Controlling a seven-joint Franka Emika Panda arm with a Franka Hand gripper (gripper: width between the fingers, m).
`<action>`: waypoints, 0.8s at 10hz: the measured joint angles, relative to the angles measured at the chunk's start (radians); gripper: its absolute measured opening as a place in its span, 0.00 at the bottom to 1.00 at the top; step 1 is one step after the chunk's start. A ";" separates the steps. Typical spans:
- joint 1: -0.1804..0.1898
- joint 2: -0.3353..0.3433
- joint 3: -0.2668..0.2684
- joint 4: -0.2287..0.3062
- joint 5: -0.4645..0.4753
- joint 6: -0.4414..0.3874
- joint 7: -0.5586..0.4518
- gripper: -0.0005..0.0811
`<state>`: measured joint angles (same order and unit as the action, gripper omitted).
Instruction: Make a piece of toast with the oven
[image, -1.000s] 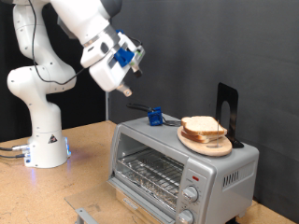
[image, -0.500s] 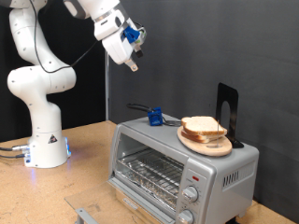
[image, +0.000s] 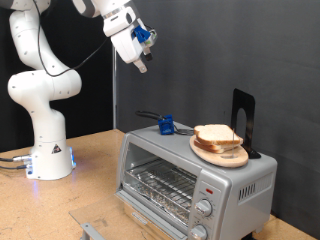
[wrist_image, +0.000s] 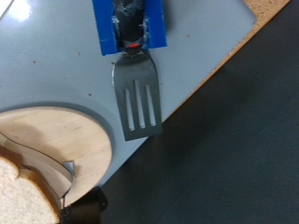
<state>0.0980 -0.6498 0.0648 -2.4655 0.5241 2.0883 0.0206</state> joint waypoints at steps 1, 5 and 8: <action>-0.008 0.008 0.015 -0.020 -0.023 0.045 0.006 1.00; -0.027 0.078 0.092 -0.115 -0.072 0.249 0.004 1.00; 0.011 0.145 0.110 -0.141 -0.007 0.351 -0.022 1.00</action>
<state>0.1092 -0.5045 0.1746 -2.6062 0.5175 2.4395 -0.0018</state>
